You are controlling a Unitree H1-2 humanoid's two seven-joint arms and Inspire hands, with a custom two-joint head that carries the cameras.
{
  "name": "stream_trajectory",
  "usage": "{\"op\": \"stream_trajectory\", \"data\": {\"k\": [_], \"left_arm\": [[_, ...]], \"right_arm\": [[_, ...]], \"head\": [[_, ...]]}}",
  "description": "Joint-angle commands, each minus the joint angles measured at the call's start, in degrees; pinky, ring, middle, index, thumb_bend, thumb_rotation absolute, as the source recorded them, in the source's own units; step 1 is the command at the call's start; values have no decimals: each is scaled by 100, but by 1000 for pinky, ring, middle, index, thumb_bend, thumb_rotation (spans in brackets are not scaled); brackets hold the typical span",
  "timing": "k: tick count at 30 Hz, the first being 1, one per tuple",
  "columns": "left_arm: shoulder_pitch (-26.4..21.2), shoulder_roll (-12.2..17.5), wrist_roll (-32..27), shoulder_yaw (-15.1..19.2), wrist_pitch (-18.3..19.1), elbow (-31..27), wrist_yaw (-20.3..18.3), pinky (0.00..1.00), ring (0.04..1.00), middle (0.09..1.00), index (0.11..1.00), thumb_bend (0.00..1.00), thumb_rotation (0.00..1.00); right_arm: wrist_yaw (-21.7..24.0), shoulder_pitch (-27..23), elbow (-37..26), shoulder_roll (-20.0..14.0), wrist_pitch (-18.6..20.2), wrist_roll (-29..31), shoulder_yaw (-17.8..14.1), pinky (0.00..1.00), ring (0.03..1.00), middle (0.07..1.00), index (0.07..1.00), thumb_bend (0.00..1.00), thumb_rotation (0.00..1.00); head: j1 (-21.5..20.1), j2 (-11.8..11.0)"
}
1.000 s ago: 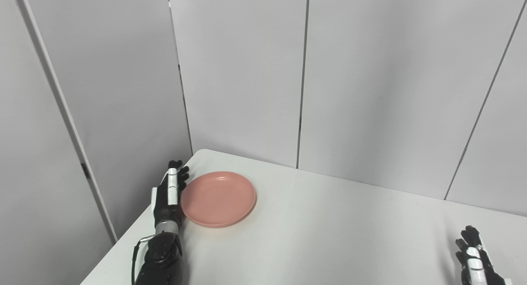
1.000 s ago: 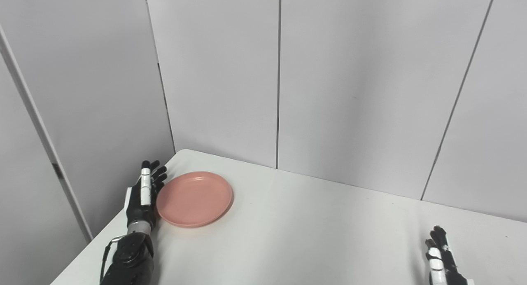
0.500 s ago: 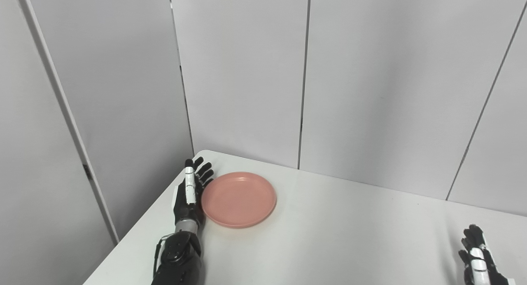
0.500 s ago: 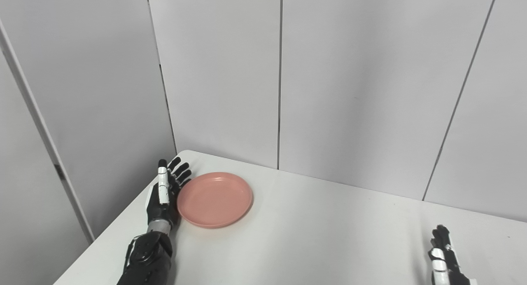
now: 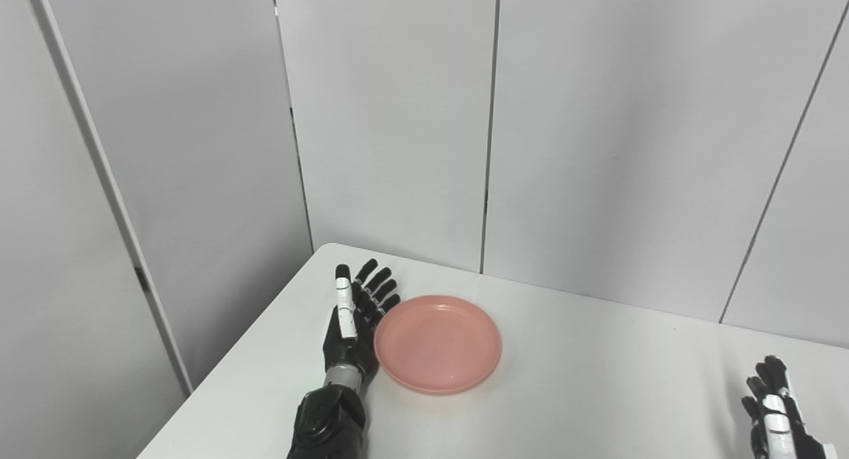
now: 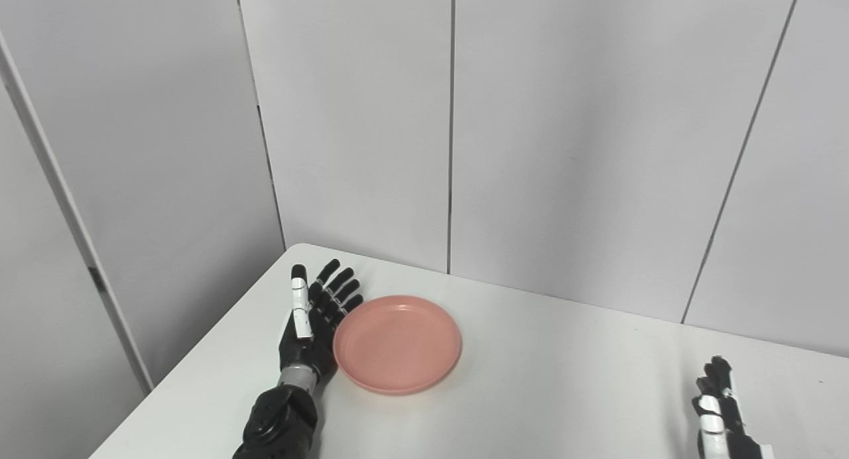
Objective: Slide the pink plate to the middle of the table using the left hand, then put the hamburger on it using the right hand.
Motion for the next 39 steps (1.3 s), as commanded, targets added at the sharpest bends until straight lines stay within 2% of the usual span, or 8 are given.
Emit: {"op": "stream_trajectory", "data": {"k": [1,6,12,17,27,32,38,39], "left_arm": [[35,-56,45,-80,135,-65,-81,799,830,825,825,836,987],[39,-185,93,-212,-16,102,-140,790,832,825,816,840,964],[133,-374,248,-450,-5,71,-197,835,865,854,844,831,984],[262,-575,527,-673,-31,5,-84,841,882,869,861,796,997],[453,-1056,874,-979,-13,-88,67,891,913,895,884,823,996],[581,-1165,998,-1171,162,-291,64,903,907,888,881,798,1000],[800,-1271,1244,-1381,137,-592,98,892,897,884,879,769,1000],[835,-1285,1269,-1402,159,-648,115,894,897,884,879,766,1000]], "right_arm": [[31,-86,-247,5,4,22,19,1000,1000,1000,1000,455,976],[-57,-73,-275,50,24,-58,24,1000,1000,997,997,400,969],[-283,-102,-534,185,573,-105,-14,1000,1000,998,1000,390,982],[-353,-144,-598,236,797,-93,-50,1000,1000,991,1000,398,981],[-306,-169,-326,194,564,-3,-90,1000,1000,976,992,453,919],[-330,-186,-124,211,363,-32,-96,1000,986,966,984,582,838],[-344,-238,82,293,216,-192,53,1000,986,974,997,637,888],[-364,-232,35,302,277,-248,82,1000,981,970,996,644,897]], "head": [[-39,28],[-139,56],[-251,113],[-371,161],[-771,334],[-1131,446],[-2113,690],[-2113,690]]}}
